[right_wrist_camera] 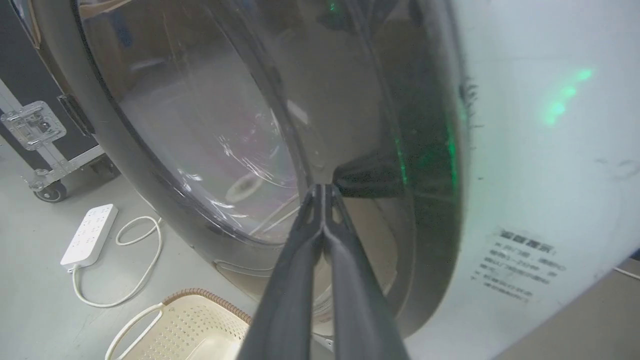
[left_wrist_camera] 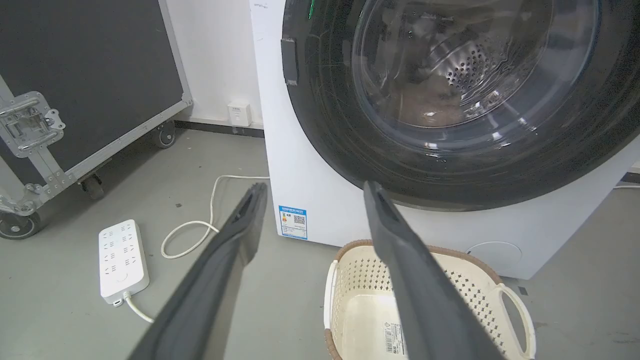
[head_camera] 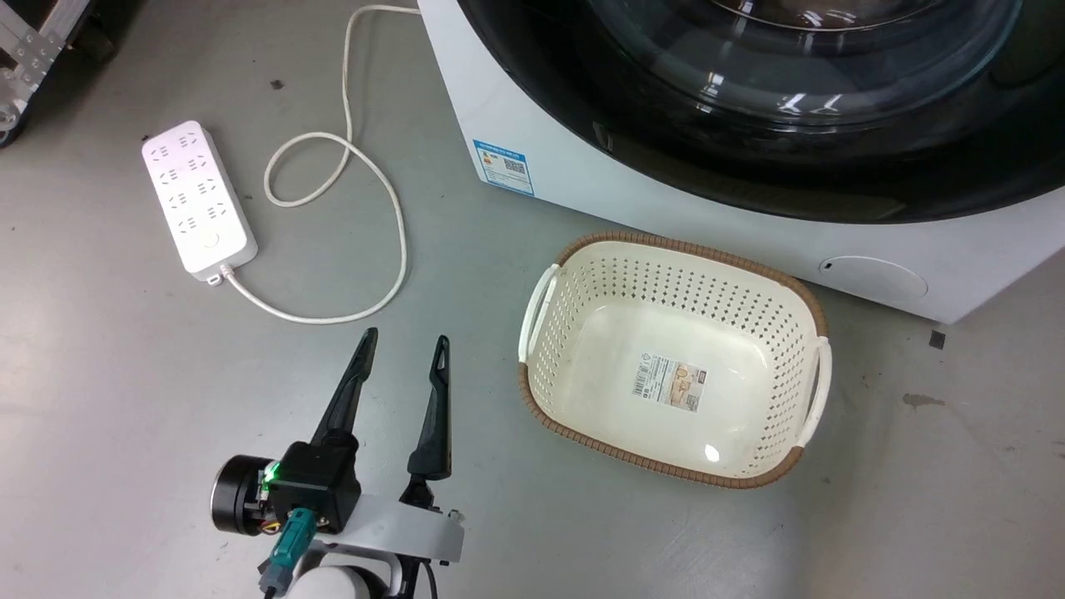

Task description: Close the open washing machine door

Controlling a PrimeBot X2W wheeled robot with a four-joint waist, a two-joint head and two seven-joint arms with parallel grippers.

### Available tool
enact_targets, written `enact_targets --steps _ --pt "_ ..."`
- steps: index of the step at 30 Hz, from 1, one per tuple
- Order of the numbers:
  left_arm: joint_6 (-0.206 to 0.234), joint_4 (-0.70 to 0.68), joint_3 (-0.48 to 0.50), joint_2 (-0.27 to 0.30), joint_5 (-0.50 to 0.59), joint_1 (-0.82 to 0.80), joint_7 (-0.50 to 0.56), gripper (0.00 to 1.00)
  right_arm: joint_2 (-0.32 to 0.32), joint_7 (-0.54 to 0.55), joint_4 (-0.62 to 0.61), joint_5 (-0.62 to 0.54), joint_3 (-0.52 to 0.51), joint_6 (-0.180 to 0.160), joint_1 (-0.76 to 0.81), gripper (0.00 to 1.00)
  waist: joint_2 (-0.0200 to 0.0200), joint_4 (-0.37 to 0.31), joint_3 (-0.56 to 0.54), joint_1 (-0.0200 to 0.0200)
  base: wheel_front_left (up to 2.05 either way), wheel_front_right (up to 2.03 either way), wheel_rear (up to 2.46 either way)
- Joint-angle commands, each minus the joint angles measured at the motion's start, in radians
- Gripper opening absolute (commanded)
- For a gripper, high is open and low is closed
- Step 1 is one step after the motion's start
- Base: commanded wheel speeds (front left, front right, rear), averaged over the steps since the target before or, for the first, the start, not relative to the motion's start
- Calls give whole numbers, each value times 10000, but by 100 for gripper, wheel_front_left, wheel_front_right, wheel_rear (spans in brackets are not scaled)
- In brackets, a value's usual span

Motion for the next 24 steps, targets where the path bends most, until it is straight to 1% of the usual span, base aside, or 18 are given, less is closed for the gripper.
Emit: enact_targets --steps 1,4,8,9,10,11,15,18,22,24 --pt "-13 13 25 -11 -19 -129 -43 100 -20 -93 266 26 -87 -38 -351 0 -1 9 -18 0 0 0 0" --pt "-19 64 55 -20 -10 -118 -43 100 88 -285 642 32 88 -38 -537 0 -1 -16 -157 0 0 0 0" --pt "-55 189 221 -25 11 1 -43 100 309 -612 858 150 576 -38 -347 0 -1 -180 -610 0 0 0 0" --pt "-74 232 256 -26 25 43 -43 100 368 -710 858 172 760 -38 -226 17 -1 -245 -795 0 0 0 0" --pt "-106 264 280 -26 43 86 -43 100 399 -845 833 193 895 -38 -98 78 -1 -309 -943 0 0 0 0" --pt "-134 297 309 -27 61 121 -43 100 447 -987 817 232 967 -38 41 100 -1 -381 -1099 0 0 0 0" --pt "-264 509 461 -4 140 329 -43 100 757 -1470 539 223 1230 -38 880 100 -1 -833 -1856 0 0 0 0" --pt "-353 658 595 55 163 518 -43 100 1003 -1674 141 -178 1345 -38 1624 100 -1 -1257 -2414 0 0 0 0" --pt "-468 795 793 133 122 805 -43 100 1549 -1784 -507 -699 844 -38 2779 100 -1 -1780 -3080 0 0 0 0" --pt "-516 840 882 188 118 963 -43 100 1867 -1800 -940 -999 380 -38 3546 100 -1 -1992 -3343 0 0 0 0"
